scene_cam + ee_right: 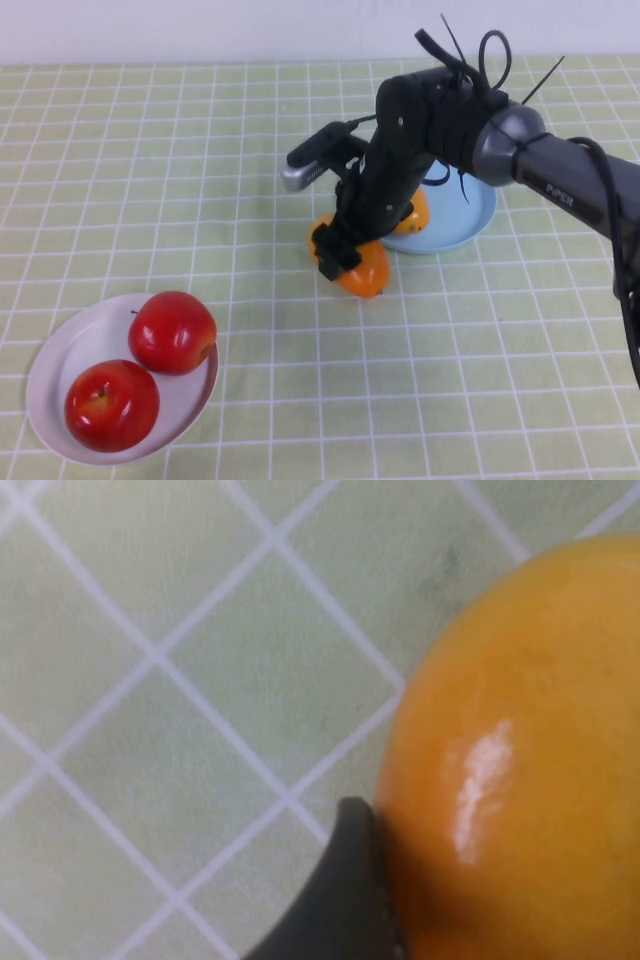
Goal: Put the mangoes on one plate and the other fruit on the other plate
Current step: Put another type of fruit in the right plate
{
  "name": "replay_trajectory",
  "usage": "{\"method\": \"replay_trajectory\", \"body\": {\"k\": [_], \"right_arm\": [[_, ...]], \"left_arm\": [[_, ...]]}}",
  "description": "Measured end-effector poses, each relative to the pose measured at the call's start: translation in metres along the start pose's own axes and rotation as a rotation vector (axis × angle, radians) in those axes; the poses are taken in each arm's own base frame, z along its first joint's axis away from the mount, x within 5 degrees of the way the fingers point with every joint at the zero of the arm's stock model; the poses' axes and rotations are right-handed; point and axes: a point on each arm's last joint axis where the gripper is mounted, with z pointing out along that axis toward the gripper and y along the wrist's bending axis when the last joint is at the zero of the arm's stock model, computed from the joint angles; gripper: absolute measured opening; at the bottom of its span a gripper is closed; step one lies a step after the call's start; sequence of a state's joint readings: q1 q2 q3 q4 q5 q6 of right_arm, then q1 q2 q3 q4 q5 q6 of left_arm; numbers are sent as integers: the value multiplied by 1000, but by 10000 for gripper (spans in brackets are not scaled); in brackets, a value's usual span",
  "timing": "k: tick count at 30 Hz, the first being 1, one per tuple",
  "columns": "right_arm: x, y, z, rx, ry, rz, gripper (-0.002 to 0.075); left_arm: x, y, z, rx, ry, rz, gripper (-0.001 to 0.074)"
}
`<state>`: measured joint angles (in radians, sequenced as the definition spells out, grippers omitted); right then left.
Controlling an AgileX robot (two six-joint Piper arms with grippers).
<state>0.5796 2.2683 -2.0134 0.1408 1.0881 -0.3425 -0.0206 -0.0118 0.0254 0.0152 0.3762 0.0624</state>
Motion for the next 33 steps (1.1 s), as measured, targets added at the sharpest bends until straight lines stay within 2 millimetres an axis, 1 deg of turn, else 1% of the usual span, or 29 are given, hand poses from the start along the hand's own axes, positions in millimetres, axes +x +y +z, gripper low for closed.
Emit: {"method": "replay_trajectory", "body": {"k": [2, 5, 8, 10, 11, 13, 16, 18, 20, 22, 31, 33], "right_arm": [[-4, 1, -6, 2, -12, 38, 574], [-11, 2, -24, 12, -58, 56, 574], [-17, 3, -52, 41, -122, 105, 574], [-19, -3, -73, 86, -170, 181, 573], [-19, -10, -82, 110, -191, 220, 573], [-12, -33, -95, 180, -215, 330, 573], [4, -75, -102, 274, -214, 496, 573], [14, -97, -100, 308, -202, 573, 573], [22, -112, -95, 324, -184, 613, 573], [26, -120, -86, 326, -164, 631, 573], [30, -123, -33, 239, -74, 639, 573], [31, -123, -26, 228, -61, 641, 573]], "left_arm": [[0, 0, 0, 0, 0, 0, 4], [0, 0, 0, 0, 0, 0, 4], [0, 0, 0, 0, 0, 0, 4], [0, 0, 0, 0, 0, 0, 4], [0, 0, 0, 0, 0, 0, 4], [0, 0, 0, 0, 0, 0, 4], [0, 0, 0, 0, 0, 0, 4], [0, 0, 0, 0, 0, 0, 4], [0, 0, 0, 0, 0, 0, 4], [0, 0, 0, 0, 0, 0, 4], [0, 0, 0, 0, 0, 0, 4], [0, 0, 0, 0, 0, 0, 4]]}}
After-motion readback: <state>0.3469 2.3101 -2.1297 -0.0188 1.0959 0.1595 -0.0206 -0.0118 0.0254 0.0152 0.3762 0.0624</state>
